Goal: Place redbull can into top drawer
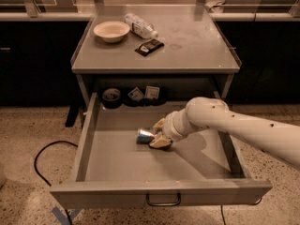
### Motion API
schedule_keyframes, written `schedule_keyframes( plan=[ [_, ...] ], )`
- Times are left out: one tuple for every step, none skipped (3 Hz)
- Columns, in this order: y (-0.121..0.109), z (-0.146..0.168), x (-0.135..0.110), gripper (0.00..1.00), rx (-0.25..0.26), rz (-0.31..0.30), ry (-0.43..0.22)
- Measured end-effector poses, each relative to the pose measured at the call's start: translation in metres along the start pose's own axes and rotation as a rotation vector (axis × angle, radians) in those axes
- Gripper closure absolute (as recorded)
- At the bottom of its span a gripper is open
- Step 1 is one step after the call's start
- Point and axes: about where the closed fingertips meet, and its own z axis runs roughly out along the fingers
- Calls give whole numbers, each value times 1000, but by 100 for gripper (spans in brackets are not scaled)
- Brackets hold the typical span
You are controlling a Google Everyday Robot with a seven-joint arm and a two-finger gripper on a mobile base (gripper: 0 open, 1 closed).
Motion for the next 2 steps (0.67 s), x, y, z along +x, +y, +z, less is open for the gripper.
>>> schedule_keyframes(
  plan=[
    [0, 0, 0, 59, 0, 0, 0],
    [0, 0, 0, 36, 0, 0, 0]
  ],
)
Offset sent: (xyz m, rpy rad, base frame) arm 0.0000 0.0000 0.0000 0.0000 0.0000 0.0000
